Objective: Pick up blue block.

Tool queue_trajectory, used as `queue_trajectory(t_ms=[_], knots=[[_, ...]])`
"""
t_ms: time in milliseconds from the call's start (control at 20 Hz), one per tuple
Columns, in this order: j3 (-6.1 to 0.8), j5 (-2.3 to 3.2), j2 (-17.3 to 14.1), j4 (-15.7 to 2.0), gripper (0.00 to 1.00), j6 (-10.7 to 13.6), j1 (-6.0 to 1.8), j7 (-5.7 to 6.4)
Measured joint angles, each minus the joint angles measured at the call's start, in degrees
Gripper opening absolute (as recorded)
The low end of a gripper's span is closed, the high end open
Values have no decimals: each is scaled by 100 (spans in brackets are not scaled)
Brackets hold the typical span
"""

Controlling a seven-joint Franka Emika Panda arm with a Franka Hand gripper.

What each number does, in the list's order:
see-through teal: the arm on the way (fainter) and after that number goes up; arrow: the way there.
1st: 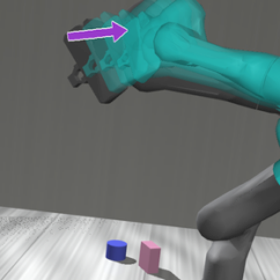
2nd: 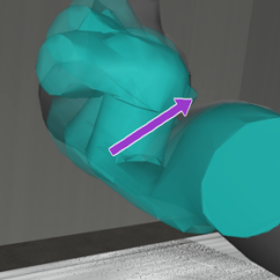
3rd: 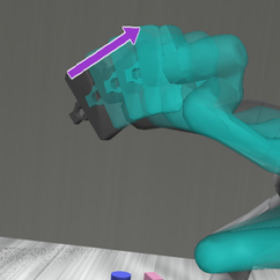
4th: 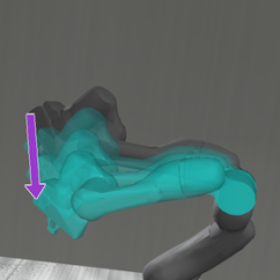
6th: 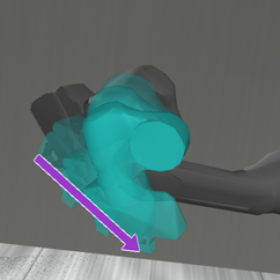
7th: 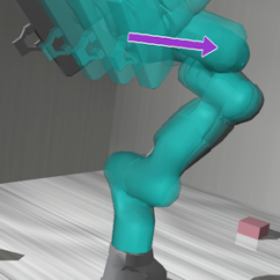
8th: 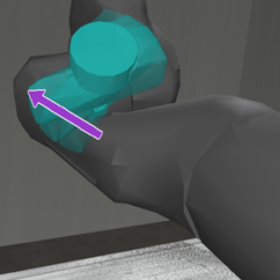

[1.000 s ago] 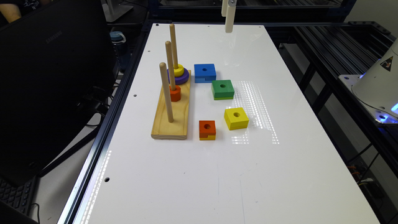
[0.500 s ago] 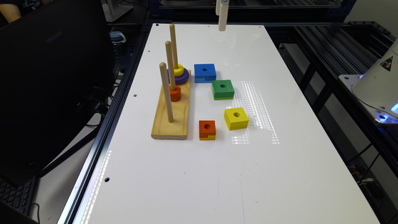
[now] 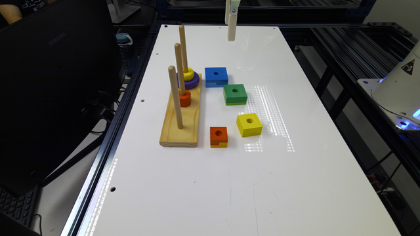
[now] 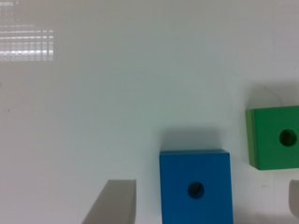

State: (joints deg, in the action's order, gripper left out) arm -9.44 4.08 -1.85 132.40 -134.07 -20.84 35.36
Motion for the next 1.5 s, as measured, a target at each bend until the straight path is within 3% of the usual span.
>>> queue_trajectory(t_ms=[350,650,900,1500], knots=[[20,61,-349,10,100,-311,-5,1],[21,73,-396,16,100,-338,-5,1],[29,93,-575,21,100,-511,-7,2],[31,94,-649,22,100,-558,-8,3]])
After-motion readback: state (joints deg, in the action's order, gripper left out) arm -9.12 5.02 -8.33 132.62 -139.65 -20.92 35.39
